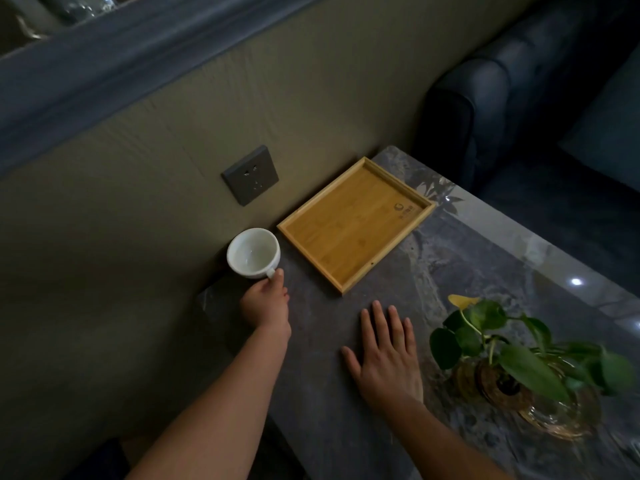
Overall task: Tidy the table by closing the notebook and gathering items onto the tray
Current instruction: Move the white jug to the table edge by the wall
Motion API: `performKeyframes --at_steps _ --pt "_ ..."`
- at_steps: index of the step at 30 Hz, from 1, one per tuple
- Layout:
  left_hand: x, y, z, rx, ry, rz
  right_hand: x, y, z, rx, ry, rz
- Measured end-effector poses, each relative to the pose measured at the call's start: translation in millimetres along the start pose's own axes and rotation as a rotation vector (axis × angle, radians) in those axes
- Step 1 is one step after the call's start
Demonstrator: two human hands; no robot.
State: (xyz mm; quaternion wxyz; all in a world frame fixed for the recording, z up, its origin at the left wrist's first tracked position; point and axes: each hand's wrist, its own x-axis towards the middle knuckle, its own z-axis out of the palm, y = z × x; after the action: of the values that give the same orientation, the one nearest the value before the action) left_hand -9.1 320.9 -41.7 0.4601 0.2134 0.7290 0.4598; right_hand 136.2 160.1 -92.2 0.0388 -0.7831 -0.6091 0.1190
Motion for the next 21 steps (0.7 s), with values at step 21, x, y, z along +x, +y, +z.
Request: performKeyframes --at_steps 21 --pt "-55 -41 -48 0.484 -0.333 0.163 4 5 -27 0.126 -0.116 -0.026"
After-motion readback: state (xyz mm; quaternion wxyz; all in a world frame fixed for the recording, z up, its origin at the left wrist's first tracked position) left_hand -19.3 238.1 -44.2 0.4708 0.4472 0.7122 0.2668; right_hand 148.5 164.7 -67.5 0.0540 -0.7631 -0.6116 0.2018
